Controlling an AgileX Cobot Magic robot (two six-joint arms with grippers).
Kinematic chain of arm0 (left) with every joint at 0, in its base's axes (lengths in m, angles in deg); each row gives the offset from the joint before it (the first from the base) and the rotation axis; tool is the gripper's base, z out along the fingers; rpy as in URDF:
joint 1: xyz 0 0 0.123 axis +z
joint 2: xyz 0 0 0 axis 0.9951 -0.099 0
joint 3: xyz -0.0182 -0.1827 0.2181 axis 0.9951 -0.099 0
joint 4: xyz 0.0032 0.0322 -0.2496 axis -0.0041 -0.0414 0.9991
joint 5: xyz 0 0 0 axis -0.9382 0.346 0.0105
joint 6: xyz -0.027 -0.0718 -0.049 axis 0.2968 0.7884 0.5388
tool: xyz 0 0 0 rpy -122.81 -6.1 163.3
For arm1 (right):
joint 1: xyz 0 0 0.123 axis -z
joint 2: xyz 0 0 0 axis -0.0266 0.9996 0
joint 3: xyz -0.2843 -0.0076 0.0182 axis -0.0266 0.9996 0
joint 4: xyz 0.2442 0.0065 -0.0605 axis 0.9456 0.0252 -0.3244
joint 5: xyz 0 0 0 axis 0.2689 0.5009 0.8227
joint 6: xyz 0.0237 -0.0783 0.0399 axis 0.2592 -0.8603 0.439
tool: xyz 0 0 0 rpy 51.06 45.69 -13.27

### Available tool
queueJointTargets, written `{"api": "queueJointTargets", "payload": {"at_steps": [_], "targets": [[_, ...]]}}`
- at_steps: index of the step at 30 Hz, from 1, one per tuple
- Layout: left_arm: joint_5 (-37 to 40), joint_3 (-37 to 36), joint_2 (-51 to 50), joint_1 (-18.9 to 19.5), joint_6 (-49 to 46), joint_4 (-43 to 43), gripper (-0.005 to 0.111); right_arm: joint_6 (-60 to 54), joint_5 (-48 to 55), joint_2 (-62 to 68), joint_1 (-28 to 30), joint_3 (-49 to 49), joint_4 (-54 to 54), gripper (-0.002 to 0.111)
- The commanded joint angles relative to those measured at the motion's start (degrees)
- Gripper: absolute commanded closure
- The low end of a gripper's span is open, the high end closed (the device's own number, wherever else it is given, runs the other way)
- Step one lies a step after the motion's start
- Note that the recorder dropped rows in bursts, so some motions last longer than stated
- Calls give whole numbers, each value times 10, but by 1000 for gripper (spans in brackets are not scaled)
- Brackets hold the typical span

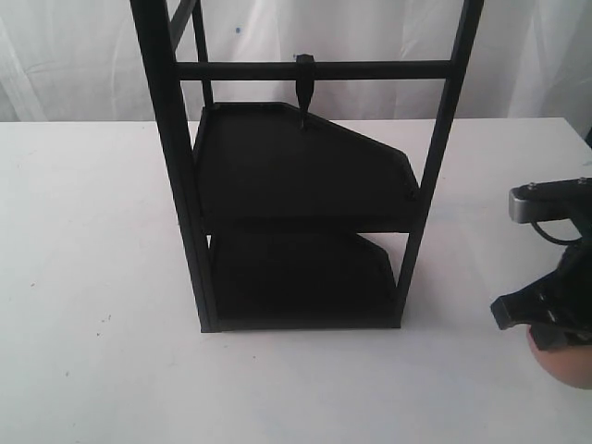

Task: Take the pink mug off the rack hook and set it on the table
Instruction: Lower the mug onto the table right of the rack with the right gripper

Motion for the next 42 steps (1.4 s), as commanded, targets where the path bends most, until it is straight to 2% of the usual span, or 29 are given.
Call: {"api": "queueJointTargets", "payload": {"at_steps": [1,10,15,28,36,38,42], "targets": [[-2,-2,2,1,5,1,107,-20,-18,14,6,1,6,108],[-2,-2,2,1,5,1,107,-21,-69,24,6,16,4,108],[-2,-2,2,1,5,1,107,-22,-97,72,6,16,4,108],[-2,-2,2,1,5,1,107,-26,-108,136,6,16,4,107],[-2,-2,2,1,5,1,107,-36,-119,133,6,16,5,58],[-2,-2,2,1,5,1,107,-36,-119,123,6,16,5,54],[-2,-2,2,1,5,1,107,-38,-122,85,6,16,5,54]]}}
